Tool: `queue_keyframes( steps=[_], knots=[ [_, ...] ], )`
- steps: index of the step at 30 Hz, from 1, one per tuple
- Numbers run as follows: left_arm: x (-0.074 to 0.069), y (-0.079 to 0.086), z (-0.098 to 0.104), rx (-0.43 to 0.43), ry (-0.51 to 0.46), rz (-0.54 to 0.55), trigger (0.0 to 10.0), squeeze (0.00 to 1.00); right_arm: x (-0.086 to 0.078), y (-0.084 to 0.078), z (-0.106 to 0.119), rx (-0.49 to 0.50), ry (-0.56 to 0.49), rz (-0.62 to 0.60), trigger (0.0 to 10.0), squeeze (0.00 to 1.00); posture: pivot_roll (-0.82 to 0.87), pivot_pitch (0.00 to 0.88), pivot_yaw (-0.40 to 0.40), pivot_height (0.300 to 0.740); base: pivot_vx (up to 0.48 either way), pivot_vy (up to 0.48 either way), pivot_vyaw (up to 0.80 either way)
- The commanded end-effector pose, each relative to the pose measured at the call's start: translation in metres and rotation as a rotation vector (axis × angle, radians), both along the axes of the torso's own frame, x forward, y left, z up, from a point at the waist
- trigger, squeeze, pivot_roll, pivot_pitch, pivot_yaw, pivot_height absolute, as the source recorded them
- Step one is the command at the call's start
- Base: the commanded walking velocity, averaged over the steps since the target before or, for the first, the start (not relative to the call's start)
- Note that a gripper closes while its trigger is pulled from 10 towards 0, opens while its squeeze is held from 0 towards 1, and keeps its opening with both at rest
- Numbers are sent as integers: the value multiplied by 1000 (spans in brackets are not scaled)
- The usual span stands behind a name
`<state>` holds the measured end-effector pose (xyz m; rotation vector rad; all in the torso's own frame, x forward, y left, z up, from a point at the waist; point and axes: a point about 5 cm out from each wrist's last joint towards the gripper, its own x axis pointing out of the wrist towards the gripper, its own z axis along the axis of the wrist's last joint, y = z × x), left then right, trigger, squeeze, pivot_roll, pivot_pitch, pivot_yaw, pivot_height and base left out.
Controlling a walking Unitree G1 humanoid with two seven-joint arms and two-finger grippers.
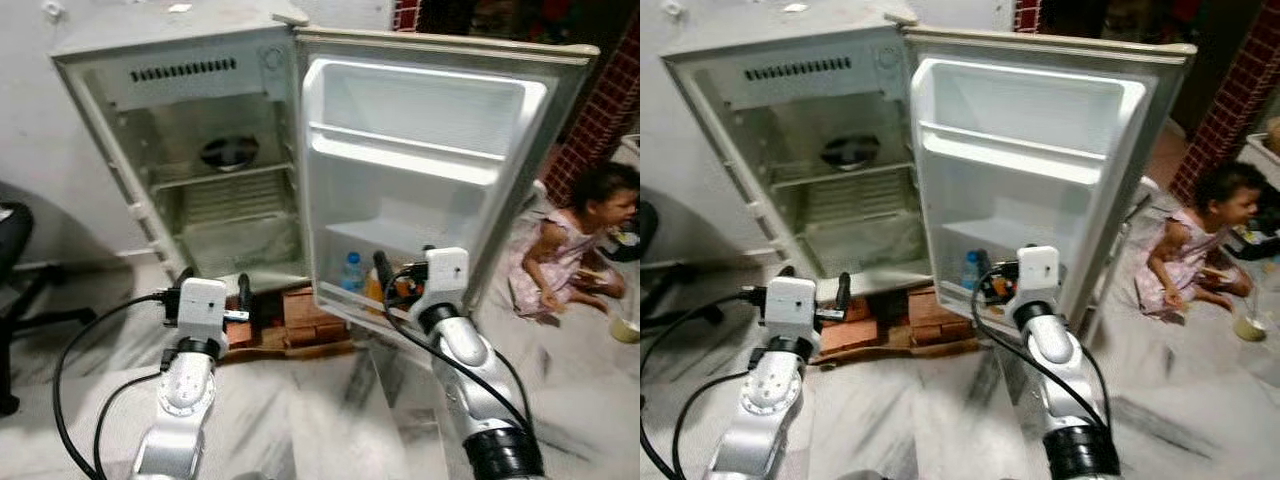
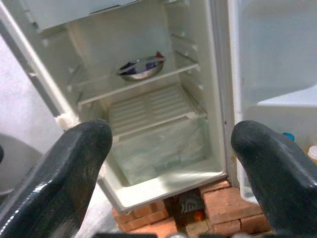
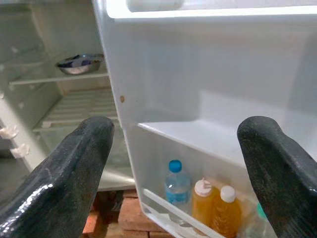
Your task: Restocking fridge
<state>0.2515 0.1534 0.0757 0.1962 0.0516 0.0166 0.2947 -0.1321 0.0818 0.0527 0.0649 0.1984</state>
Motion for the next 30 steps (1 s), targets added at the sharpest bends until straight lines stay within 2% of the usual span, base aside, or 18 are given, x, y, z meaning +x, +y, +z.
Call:
queue_keyframes(
  steps=[1,5,9,16,17,24,30],
  knots=[
    [2,-2,2,-1,-4,-7,10000,0,3,-5,5,-14,-23,-13,10000,0,-65,7,63,740,0,-469,0],
    [2,-2,2,-3,-3,-13,10000,0,6,-7,8,3,-33,-2,10000,0,-68,9,68,740,0,-469,0],
    [2,-3,0,0,4,-18,10000,0,3,-1,-1,48,28,83,10000,0,-68,10,63,740,0,-470,0],
    [2,-4,0,4,4,-17,10000,0,-1,6,-5,29,36,144,10000,0,-65,9,61,740,0,-448,0],
    [2,-3,0,9,7,-14,10000,0,-1,7,-2,27,6,152,10000,0,-63,8,61,740,0,-382,700],
    [2,-2,0,16,7,-12,10000,0,3,4,6,14,-37,120,10000,0,-65,5,65,740,0,-359,691],
    [3,1,5,10,-19,12,10000,0,2,0,5,1,-37,79,10000,0,-64,6,65,740,0,-154,603]
  ],
)
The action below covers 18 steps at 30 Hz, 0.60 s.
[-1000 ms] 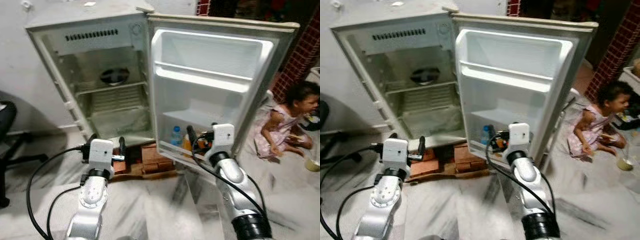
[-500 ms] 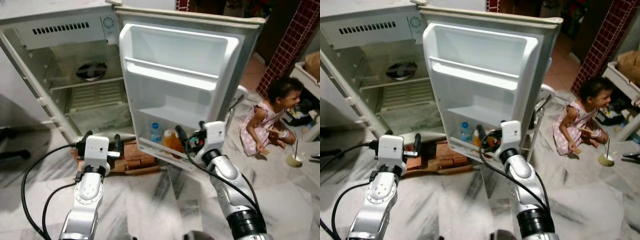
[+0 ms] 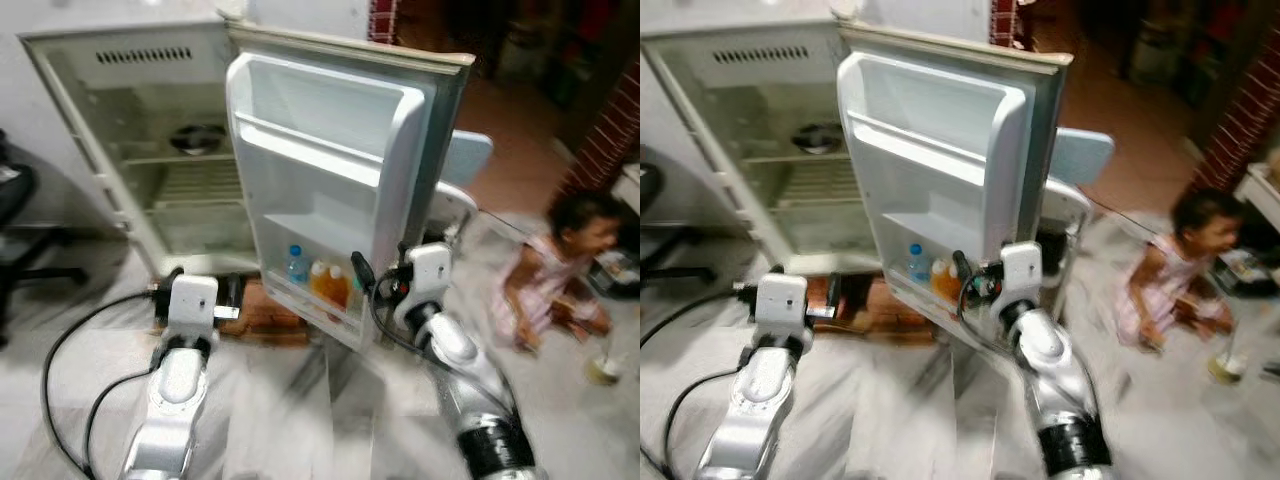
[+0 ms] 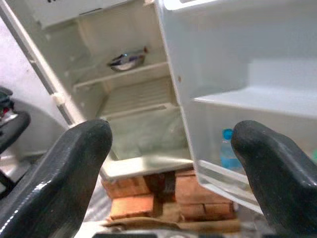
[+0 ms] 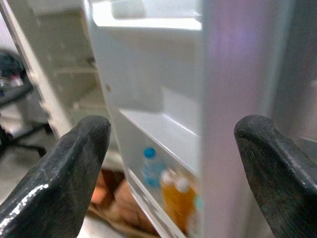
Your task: Restocking fridge
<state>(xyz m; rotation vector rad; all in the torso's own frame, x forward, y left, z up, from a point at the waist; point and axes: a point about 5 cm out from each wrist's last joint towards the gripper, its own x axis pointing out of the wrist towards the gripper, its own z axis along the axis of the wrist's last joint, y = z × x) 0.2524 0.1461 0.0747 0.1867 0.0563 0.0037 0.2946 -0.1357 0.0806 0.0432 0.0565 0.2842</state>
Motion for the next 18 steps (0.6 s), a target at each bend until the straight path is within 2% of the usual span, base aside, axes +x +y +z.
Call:
queue_keyframes(
  steps=[1,9,15,18],
  knots=[
    [2,8,6,20,-24,24,10000,0,2,4,6,8,-25,-7,10000,0,-64,6,65,740,0,0,506],
    [0,8,5,-32,-21,33,10000,0,5,-2,5,2,-31,-83,10000,0,-64,6,65,740,0,0,0],
    [1,8,7,-33,-30,16,10000,0,7,-8,9,-2,-56,-118,10000,0,-63,5,66,740,0,0,0],
    [1,8,7,-32,-29,12,10000,0,8,-10,11,-9,-64,-133,10000,0,-63,5,66,740,285,0,0]
  ],
)
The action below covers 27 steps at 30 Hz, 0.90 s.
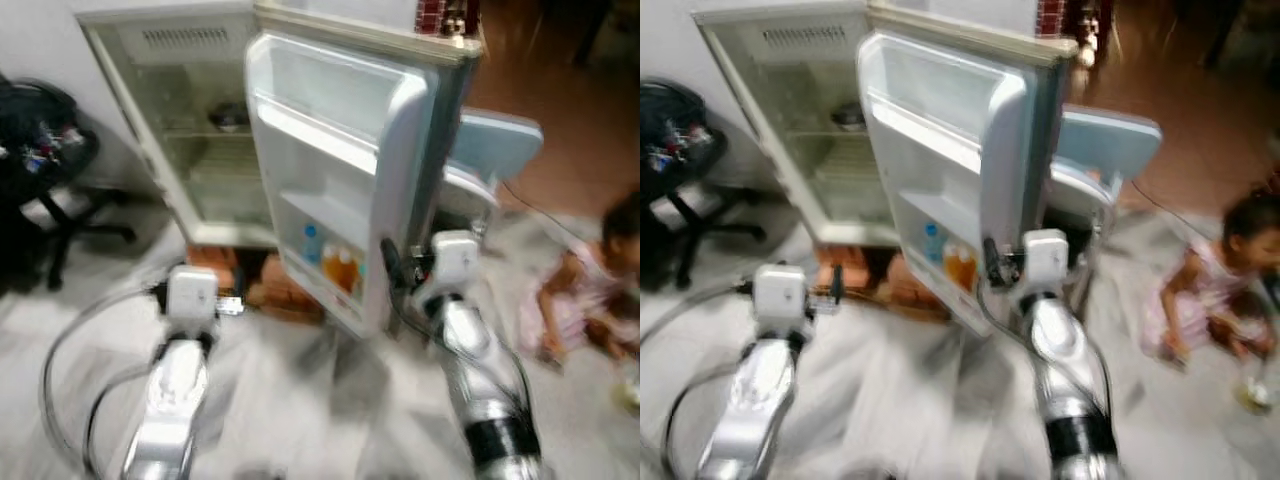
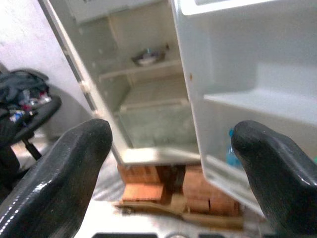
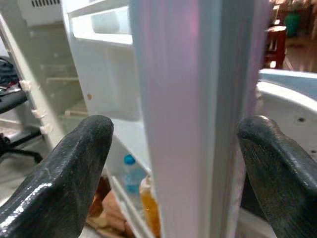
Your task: Restocking fridge
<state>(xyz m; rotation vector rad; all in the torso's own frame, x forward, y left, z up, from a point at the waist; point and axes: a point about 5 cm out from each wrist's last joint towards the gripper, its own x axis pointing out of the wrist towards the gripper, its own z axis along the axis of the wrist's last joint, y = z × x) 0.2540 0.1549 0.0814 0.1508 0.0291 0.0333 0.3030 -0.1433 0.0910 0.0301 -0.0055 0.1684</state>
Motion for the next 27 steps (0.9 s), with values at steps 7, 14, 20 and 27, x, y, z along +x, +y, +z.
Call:
queue_keyframes(
  steps=[7,14,20,27],
  knots=[
    [-1,-1,0,1,5,-22,10000,0,1,-4,1,-8,-11,-39,10000,0,-64,5,66,740,371,0,0],
    [0,-2,0,-6,5,-22,10000,0,2,-4,2,-13,-16,-44,10000,0,-63,5,64,740,358,0,0],
    [-1,-2,0,-3,7,-27,10000,0,2,-5,2,-15,-20,-50,10000,0,-66,6,66,740,367,0,0],
    [-3,-5,-4,-6,25,-19,10000,0,1,-7,2,-18,-22,-60,10000,0,-67,9,66,740,191,0,0]
  ],
)
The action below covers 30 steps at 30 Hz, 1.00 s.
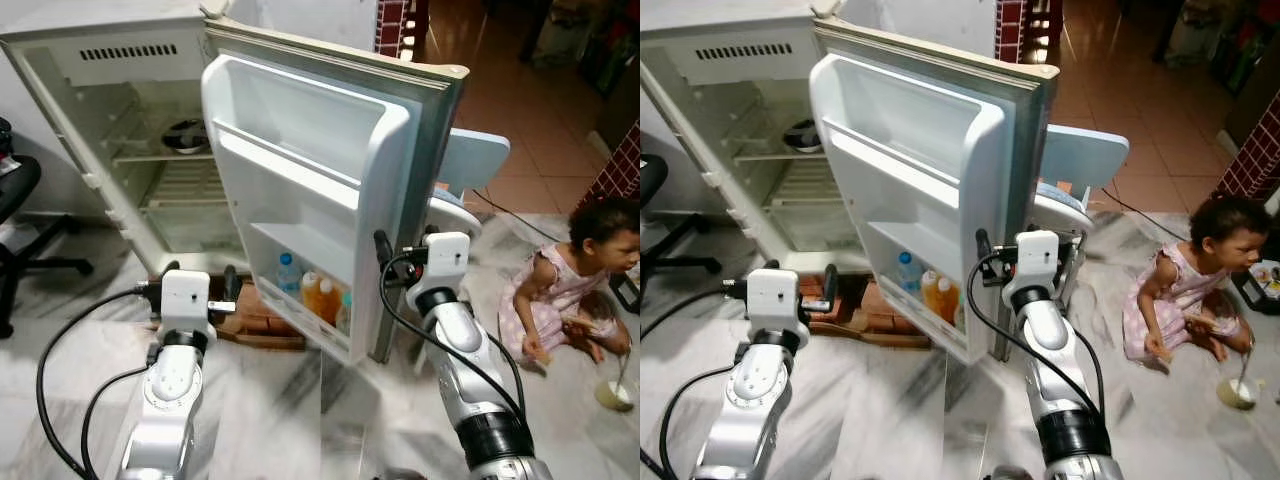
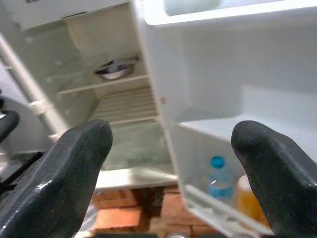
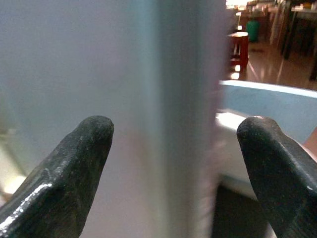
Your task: Restocking fridge
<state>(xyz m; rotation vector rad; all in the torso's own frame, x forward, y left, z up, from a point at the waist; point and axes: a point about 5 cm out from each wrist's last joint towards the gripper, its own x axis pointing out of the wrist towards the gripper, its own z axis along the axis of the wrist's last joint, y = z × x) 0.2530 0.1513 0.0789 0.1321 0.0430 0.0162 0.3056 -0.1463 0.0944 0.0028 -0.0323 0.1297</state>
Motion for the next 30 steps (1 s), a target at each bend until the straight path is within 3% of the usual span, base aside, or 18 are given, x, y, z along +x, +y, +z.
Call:
queue_keyframes(
  steps=[1,9,24,26,30],
  knots=[
    [-3,-1,-2,11,13,-2,10000,0,-1,-5,-2,7,6,-23,10000,0,-67,9,66,740,0,0,0],
    [-8,-1,-6,17,20,-26,10000,0,-6,-8,-7,-9,24,-48,10000,0,-60,13,62,740,0,0,0],
    [-7,-2,-6,22,25,-26,10000,0,-5,-9,-8,-24,31,-51,10000,0,-63,14,63,740,0,-362,0],
    [-7,-2,-6,-12,19,-18,10000,0,-6,-8,-9,-24,37,-46,10000,0,-63,17,60,740,0,-124,0],
    [-6,-1,-4,2,10,-13,10000,0,-5,-6,-10,-62,40,-35,10000,0,-53,26,59,740,0,0,0]
  ],
)
